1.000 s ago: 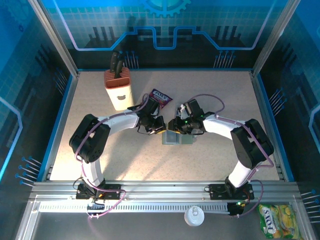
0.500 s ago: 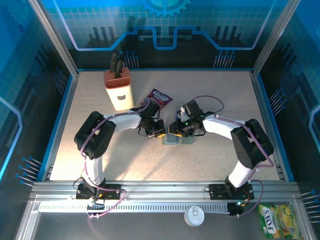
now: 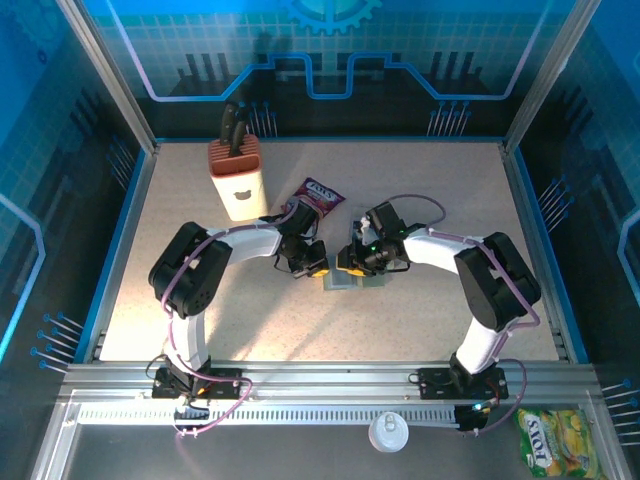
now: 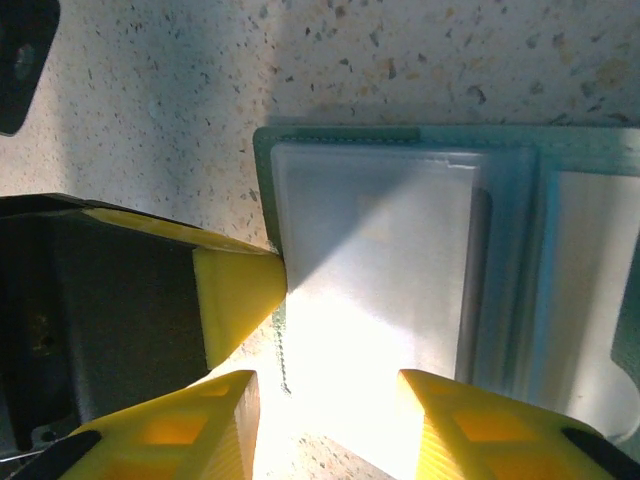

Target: Take the credit cards out of the card holder

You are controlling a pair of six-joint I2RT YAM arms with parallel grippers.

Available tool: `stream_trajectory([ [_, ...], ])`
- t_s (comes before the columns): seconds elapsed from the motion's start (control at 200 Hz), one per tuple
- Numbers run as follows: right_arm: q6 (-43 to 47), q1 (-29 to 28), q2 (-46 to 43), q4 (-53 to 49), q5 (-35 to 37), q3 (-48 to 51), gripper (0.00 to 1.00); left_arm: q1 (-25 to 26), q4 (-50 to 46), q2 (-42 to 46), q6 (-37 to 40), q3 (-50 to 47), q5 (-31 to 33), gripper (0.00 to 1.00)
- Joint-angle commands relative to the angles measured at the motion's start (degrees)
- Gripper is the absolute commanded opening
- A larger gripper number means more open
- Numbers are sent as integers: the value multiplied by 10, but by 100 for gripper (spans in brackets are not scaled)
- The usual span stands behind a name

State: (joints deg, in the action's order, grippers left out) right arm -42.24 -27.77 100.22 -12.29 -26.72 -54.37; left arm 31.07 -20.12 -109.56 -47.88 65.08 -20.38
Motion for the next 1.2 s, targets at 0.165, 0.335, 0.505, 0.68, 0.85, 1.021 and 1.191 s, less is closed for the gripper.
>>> stream_trajectory([
  [0.165,7,10,24,4,-30,-19,42,-4,-24,-13,12,5,27,6],
  [0.335,10,10,31,2,-33,-24,42,-4,-30,-20,20,19,36,6],
  [0.505,13,11,31,-7,-13,-19,42,-4,-35,-23,28,27,49,6],
  [0.68,17,17,26,-16,4,-11,42,-4,-38,-25,31,31,53,6],
  [0.85,22,26,23,-20,5,-5,41,-4,-38,-22,31,29,53,6],
  [1.021,25,32,23,-19,-7,-1,41,-4,-35,-9,31,29,59,7],
  [1.191,26,34,21,-14,-15,5,41,-4,-31,10,33,31,65,7],
])
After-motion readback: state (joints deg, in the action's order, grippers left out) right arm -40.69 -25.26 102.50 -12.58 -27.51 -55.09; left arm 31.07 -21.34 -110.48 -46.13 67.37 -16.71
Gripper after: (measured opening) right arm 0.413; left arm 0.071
